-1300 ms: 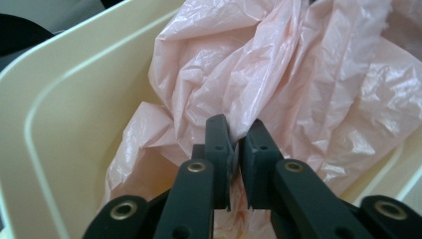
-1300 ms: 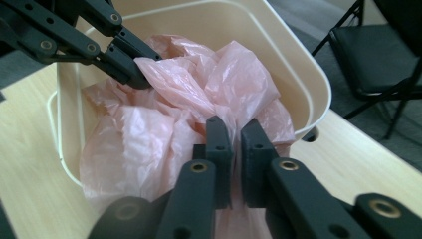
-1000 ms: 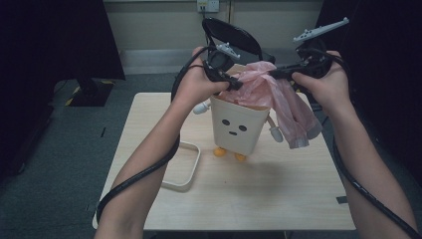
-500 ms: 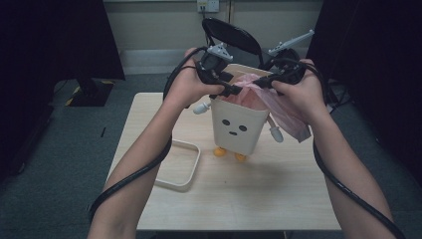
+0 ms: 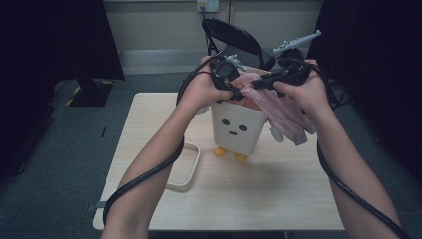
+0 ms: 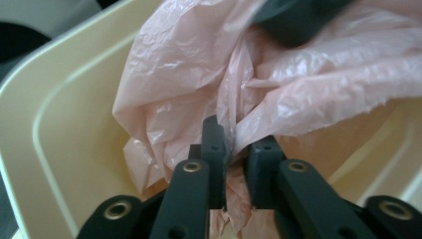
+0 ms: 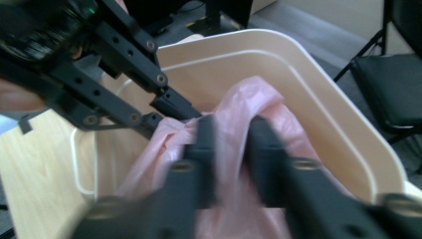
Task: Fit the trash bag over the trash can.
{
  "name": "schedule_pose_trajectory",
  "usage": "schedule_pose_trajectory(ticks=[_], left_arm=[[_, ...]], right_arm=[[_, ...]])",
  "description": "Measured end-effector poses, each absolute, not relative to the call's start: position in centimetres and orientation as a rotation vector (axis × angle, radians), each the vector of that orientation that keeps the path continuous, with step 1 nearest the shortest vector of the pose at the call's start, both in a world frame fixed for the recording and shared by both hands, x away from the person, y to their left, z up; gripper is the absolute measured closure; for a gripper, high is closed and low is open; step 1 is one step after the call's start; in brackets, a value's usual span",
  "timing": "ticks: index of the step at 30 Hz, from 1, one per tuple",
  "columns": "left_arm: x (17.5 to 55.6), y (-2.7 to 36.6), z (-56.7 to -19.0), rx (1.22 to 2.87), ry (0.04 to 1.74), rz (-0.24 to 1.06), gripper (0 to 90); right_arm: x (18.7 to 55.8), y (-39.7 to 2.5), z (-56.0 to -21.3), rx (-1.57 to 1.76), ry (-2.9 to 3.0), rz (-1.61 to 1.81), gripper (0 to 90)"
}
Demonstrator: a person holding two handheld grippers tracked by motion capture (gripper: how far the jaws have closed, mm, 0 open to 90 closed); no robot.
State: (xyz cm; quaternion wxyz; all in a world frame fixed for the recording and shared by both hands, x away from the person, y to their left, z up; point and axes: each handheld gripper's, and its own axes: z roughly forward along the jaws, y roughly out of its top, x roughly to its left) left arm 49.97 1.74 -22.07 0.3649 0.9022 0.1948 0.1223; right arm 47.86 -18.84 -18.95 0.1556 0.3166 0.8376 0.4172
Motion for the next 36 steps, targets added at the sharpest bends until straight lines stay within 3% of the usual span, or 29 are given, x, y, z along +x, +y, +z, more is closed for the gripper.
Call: schedule_pose_trajectory(ticks=[5,13,17,22,23,36], left_arm=[[50.1,2.0,-22.0,2.306,0.545,0.302,84.9],[50.0,2.3,-22.1,2.304,0.558,0.309,85.4],[49.9,2.3,-22.1,2.311,0.55,0.322,85.3],[49.8,2.3,-22.1,2.283,0.544,0.323,84.7],[49.8,2.3,-22.0,2.282,0.54,0.329,84.7],[49.5,4.9,-19.2,2.195,0.563,0.37,85.9]], right_arm=[[47.3,-20.4,-18.5,0.9,2.372,1.106,42.5],[47.0,-22.4,-19.4,0.95,2.412,1.098,39.8],[47.0,-22.5,-20.2,0.96,2.43,1.104,47.4],[47.0,-22.7,-19.5,0.97,2.403,1.083,81.1],[46.9,-22.6,-19.4,0.968,2.404,1.088,84.3],[47.0,-21.0,-15.8,0.949,2.456,1.29,88.3]])
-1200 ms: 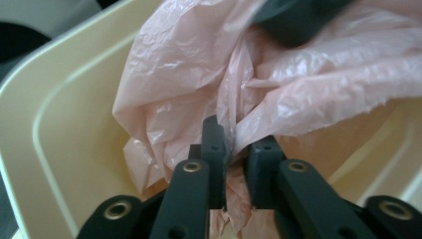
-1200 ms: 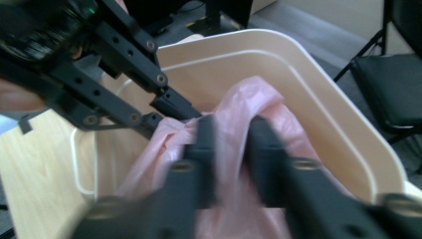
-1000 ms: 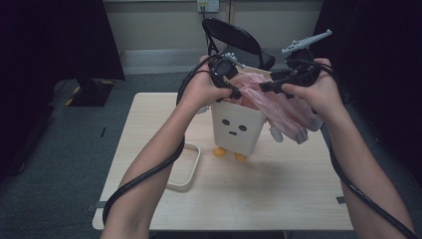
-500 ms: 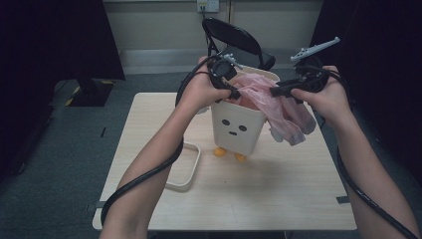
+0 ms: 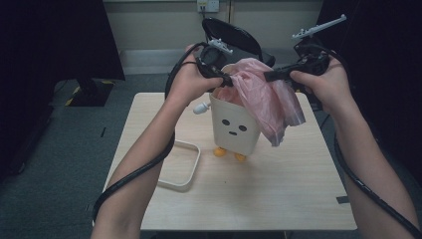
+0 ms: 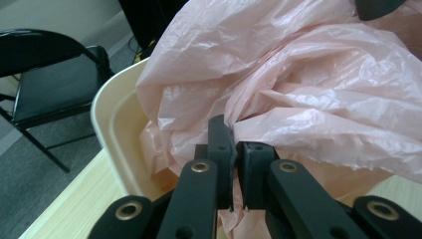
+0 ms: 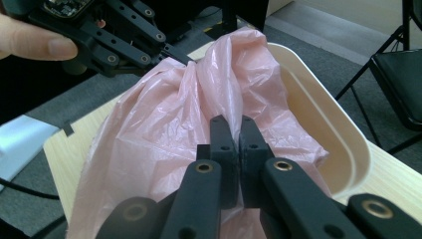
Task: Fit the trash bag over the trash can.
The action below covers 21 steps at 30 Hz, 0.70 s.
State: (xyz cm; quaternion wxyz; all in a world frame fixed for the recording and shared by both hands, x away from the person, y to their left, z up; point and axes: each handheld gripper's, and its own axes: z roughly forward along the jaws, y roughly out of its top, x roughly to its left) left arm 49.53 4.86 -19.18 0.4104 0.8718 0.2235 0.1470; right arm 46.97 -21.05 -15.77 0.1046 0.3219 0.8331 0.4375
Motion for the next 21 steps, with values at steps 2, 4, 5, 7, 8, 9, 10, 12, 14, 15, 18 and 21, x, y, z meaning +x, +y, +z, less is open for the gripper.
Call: schedule_pose_trajectory(ticks=[2,4,5,7,8,9,10,12,14,15,18,21], left_arm=[[49.6,5.0,-19.5,2.209,0.57,0.378,85.0],[49.7,5.2,-20.0,2.198,0.551,0.384,74.5],[49.7,5.2,-20.3,2.196,0.534,0.385,67.3],[49.6,5.2,-20.5,2.205,0.489,0.408,58.6],[49.6,5.2,-20.5,2.204,0.472,0.424,51.9],[49.5,5.2,-20.4,2.2,0.468,0.433,48.1],[49.5,5.3,-20.3,2.194,0.455,0.437,47.1],[49.4,5.2,-20.1,2.208,0.431,0.451,43.7],[49.3,5.0,-20.3,2.232,0.411,0.434,47.0],[49.3,4.9,-20.5,2.237,0.417,0.411,48.8],[49.2,4.1,-21.1,2.242,0.416,0.393,51.1],[49.1,3.3,-21.6,2.226,0.421,0.369,60.4]], right_arm=[[47.6,-20.7,-16.5,0.988,2.471,1.305,88.5],[48.2,-20.4,-17.6,1.032,2.478,1.296,88.7],[48.4,-20.2,-18.1,1.042,2.48,1.288,88.7],[48.8,-20.0,-19.0,1.06,2.487,1.251,88.8],[48.9,-19.9,-19.3,1.069,2.485,1.235,88.8],[49.1,-19.9,-19.6,1.078,2.485,1.22,88.7],[49.3,-19.8,-19.9,1.088,2.489,1.212,88.7],[49.7,-19.6,-20.5,1.108,2.489,1.18,88.7],[49.9,-19.4,-21.0,1.108,2.503,1.164,88.5],[50.0,-19.5,-21.2,1.109,2.499,1.183,88.2],[49.9,-19.9,-21.2,1.127,2.478,1.253,87.3],[49.6,-20.0,-21.0,1.116,2.478,1.267,84.8]])
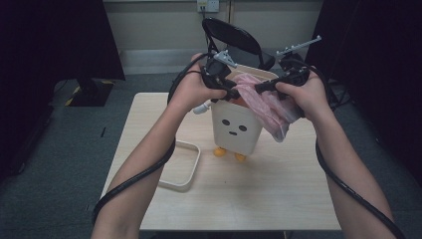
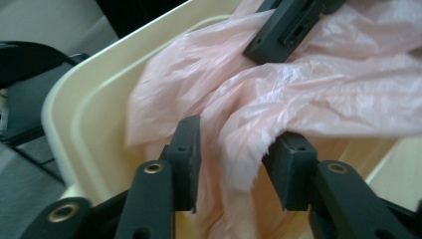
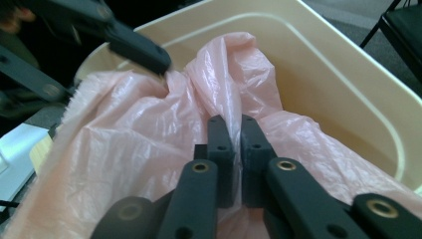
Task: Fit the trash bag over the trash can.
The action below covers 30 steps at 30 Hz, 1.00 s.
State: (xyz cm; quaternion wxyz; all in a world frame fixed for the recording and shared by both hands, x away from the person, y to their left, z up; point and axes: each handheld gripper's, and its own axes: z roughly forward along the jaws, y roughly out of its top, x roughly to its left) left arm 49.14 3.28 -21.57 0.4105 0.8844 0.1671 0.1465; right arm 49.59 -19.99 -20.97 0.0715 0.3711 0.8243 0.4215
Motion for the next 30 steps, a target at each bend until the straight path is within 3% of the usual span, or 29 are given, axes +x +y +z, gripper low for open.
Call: schedule_pose_trajectory(ticks=[2,4,8,14,15,21,30], left_arm=[[49.1,2.7,-21.8,2.256,0.44,0.337,73.6],[49.1,2.3,-21.8,2.281,0.449,0.335,80.4],[49.6,2.3,-21.7,2.261,0.504,0.353,85.6],[50.1,3.1,-21.6,2.226,0.59,0.329,86.8],[50.2,3.3,-21.5,2.223,0.597,0.322,86.9],[49.9,3.9,-20.8,2.214,0.575,0.341,87.3],[49.8,5.2,-20.2,2.201,0.599,0.356,88.3]], right_arm=[[49.3,-20.0,-20.7,1.092,2.494,1.254,78.9],[49.0,-20.0,-20.4,1.076,2.479,1.249,71.8],[48.3,-20.3,-19.5,1.032,2.438,1.192,56.8],[47.4,-21.3,-18.8,0.998,2.461,1.154,52.3],[47.3,-21.4,-18.8,0.997,2.471,1.147,54.0],[47.4,-22.3,-19.2,1.029,2.527,1.201,86.5],[48.3,-22.4,-18.7,1.074,2.449,1.242,89.1]])
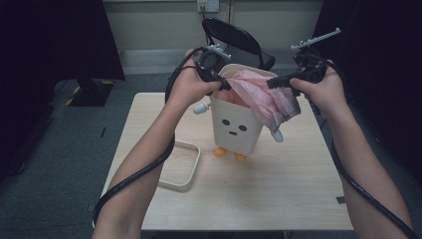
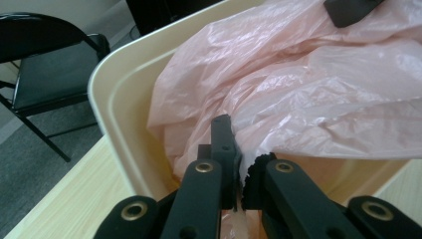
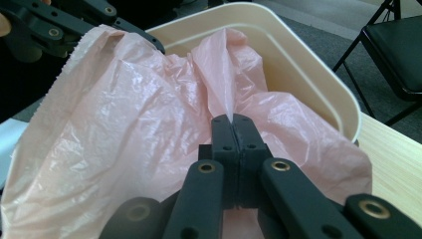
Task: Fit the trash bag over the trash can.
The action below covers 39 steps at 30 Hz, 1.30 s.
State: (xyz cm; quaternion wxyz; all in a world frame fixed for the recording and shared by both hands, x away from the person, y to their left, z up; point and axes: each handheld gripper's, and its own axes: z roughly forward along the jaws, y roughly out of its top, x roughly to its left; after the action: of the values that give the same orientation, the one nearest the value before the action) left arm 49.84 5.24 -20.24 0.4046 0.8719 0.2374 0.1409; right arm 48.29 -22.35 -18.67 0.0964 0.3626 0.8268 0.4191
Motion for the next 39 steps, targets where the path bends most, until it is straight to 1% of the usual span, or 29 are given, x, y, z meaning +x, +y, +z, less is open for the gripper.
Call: schedule_pose_trajectory(ticks=[3,5,6,8,9,10,11,13,14,17,18,21,23,24,25,26,28,30,31,35,37,39], left_arm=[[50.0,5.7,-20.3,2.166,0.601,0.363,86.8],[50.0,5.7,-20.4,2.199,0.57,0.364,84.5],[49.9,5.5,-20.5,2.202,0.562,0.348,81.5],[49.7,5.3,-20.7,2.186,0.532,0.312,66.1],[49.5,5.1,-20.7,2.184,0.509,0.321,63.4],[49.4,5.0,-20.7,2.197,0.489,0.337,58.6],[49.3,4.9,-20.7,2.213,0.472,0.356,51.9],[49.2,4.8,-20.7,2.215,0.417,0.403,43.7],[49.2,4.7,-20.7,2.216,0.396,0.399,41.3],[48.8,4.5,-20.6,2.215,0.355,0.403,40.9],[48.8,4.5,-20.6,2.214,0.345,0.402,41.9],[48.7,4.2,-20.8,2.203,0.337,0.382,49.9],[48.6,3.9,-20.8,2.204,0.36,0.346,63.5],[48.6,3.7,-20.9,2.206,0.349,0.332,65.7],[48.6,3.5,-21.0,2.213,0.354,0.313,76.3],[48.6,3.4,-21.1,2.224,0.349,0.308,78.4],[49.0,3.3,-21.2,2.225,0.407,0.301,83.7],[49.5,3.5,-21.4,2.206,0.479,0.298,85.4],[49.7,3.4,-21.6,2.209,0.506,0.301,85.8],[50.1,2.9,-22.1,2.253,0.545,0.32,86.7],[50.1,2.8,-22.0,2.269,0.551,0.329,87.0],[50.1,2.9,-22.0,2.264,0.559,0.33,87.1]], right_arm=[[48.6,-22.5,-18.7,1.107,2.452,1.257,89.2],[48.7,-22.1,-18.8,1.109,2.464,1.228,89.5],[48.8,-21.9,-18.9,1.103,2.472,1.215,89.6],[49.0,-21.2,-19.2,1.1,2.485,1.176,89.6],[49.1,-20.9,-19.4,1.102,2.489,1.161,89.6],[49.2,-20.7,-19.6,1.103,2.503,1.15,89.6],[49.4,-20.5,-19.8,1.105,2.509,1.152,89.6],[49.5,-20.1,-20.2,1.107,2.521,1.134,89.5],[49.6,-20.0,-20.4,1.109,2.523,1.129,89.5],[49.8,-19.8,-20.7,1.128,2.525,1.111,89.5],[49.9,-19.8,-20.9,1.131,2.527,1.111,89.4],[50.1,-19.9,-21.2,1.142,2.516,1.143,89.2],[50.0,-19.9,-21.2,1.151,2.512,1.149,89.1],[50.0,-19.9,-21.3,1.145,2.511,1.154,88.9],[49.9,-20.0,-21.3,1.14,2.506,1.164,87.9],[49.9,-20.0,-21.2,1.138,2.504,1.169,86.2],[49.8,-20.0,-21.1,1.126,2.498,1.173,77.8],[49.5,-20.0,-20.9,1.1,2.489,1.155,73.6],[49.2,-20.0,-20.6,1.089,2.478,1.154,69.1],[48.5,-20.2,-19.6,1.053,2.464,1.17,55.9],[48.0,-20.4,-19.1,1.035,2.446,1.176,51.9],[47.7,-20.7,-18.8,1.026,2.445,1.184,50.0]])
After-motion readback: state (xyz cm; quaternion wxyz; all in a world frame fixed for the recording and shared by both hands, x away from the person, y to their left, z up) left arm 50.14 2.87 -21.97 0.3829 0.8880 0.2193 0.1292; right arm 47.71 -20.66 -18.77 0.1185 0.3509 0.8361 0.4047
